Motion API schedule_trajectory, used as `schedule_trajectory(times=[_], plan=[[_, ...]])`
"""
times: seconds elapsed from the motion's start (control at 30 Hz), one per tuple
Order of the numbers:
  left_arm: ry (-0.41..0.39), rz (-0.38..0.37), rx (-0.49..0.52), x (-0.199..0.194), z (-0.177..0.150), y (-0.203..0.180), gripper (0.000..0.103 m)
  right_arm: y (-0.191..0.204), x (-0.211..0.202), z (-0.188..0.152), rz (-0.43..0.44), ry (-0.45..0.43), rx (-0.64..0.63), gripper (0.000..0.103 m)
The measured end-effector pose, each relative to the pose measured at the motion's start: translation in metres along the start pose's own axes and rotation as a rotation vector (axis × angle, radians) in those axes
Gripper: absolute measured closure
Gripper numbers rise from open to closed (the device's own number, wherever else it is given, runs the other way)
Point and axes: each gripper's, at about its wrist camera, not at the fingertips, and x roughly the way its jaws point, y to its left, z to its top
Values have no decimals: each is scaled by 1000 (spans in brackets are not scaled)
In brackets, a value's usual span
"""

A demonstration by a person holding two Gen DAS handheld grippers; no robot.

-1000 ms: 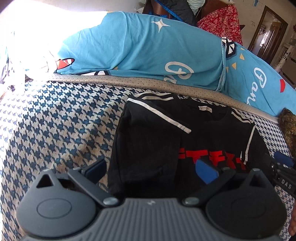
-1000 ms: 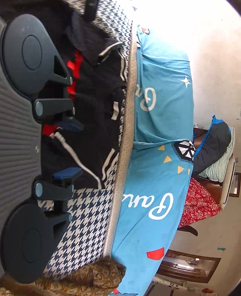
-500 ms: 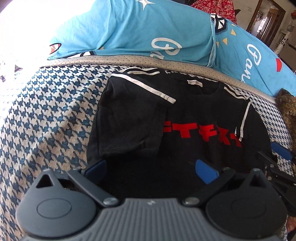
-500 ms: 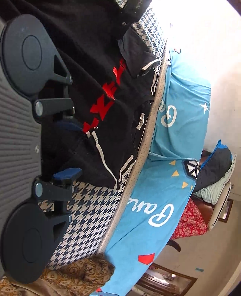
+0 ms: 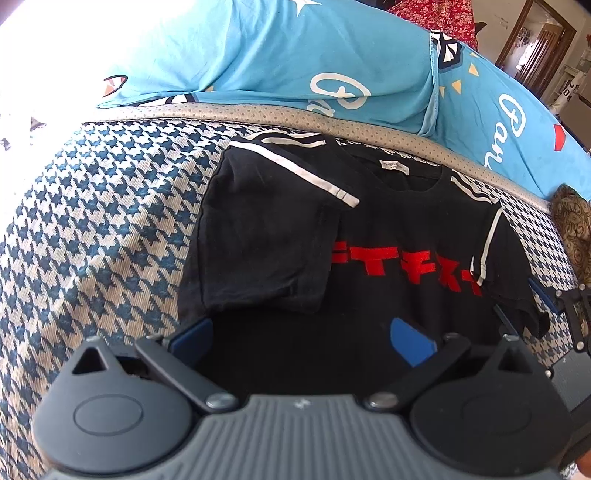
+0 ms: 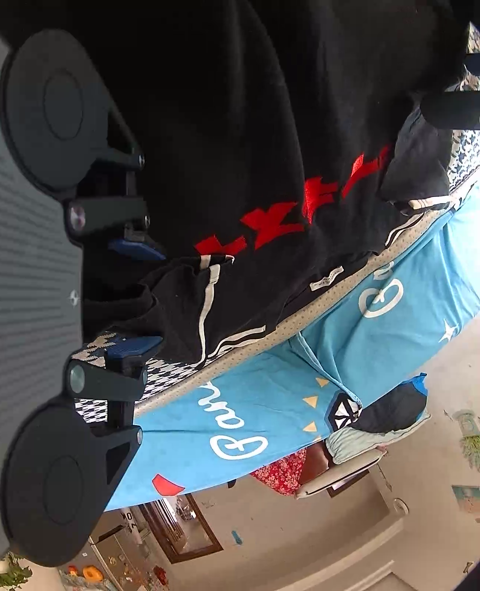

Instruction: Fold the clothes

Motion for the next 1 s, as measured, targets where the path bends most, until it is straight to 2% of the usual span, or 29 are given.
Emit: schedule_trajectory(times=[0.37, 0.4, 0.5, 0.53, 0.7, 0.8, 0.9, 1.0], plan=[[14, 1, -7, 3, 0, 2, 0, -3, 13, 0, -26, 3, 23, 61], [16, 2, -7, 4, 0, 2, 0, -5, 13, 0, -22, 7, 42, 64], [17, 3, -7, 4, 0, 2, 0, -12, 16, 0, -32, 28, 87, 86], [17, 3, -7, 5, 0, 2, 0, -15, 17, 0, -35, 34, 113, 88], [20, 5, -4, 5, 0, 2, 0, -59, 16, -7, -12, 50, 444, 96], [22, 7, -1, 5, 0, 2, 0, -92, 17, -22, -96, 76, 672, 97], [28, 11, -1, 7, 1, 2, 0, -126, 19, -49, -138, 115, 941, 97], [32, 14, 2, 9, 0, 2, 0, -145, 21, -74, -122, 164, 1138, 97]])
